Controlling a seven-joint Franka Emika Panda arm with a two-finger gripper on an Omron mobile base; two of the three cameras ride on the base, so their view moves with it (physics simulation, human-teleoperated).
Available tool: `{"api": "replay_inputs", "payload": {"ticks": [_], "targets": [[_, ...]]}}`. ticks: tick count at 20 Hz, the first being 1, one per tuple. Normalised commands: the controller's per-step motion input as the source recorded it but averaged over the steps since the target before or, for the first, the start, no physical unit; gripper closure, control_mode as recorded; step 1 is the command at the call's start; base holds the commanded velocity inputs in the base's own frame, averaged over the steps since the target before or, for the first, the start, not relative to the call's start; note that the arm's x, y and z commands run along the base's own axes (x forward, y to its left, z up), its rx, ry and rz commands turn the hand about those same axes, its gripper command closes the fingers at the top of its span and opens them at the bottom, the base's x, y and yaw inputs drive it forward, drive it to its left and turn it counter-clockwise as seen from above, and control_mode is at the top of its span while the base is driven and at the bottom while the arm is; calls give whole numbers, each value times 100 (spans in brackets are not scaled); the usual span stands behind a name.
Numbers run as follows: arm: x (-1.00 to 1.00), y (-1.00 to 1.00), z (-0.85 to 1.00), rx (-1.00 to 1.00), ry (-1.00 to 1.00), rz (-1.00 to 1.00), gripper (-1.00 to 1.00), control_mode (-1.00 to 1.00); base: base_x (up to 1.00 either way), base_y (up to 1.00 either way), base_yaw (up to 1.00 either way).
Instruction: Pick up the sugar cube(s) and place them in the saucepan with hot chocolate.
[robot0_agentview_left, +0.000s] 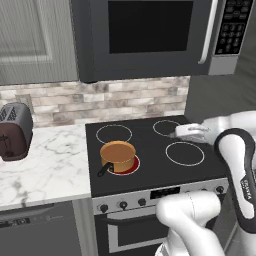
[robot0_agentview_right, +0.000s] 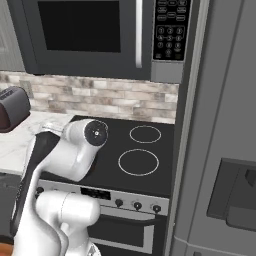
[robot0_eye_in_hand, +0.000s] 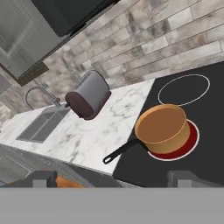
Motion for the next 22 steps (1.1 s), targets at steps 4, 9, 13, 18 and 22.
{"api": "replay_inputs", "payload": {"ticks": [4, 9, 13, 18, 22], "targets": [[-70, -19, 20, 20, 0, -8, -100, -100, 0, 0, 0], [-45, 3, 6, 8, 0, -4, -100, -100, 0, 0, 0], [-14, 21, 0, 0, -1, -10, -100, -100, 0, 0, 0], [0, 31, -7, 0, -3, -19, -100, -100, 0, 0, 0], [0, 23, -9, 0, -3, -22, -100, -100, 0, 0, 0]]}}
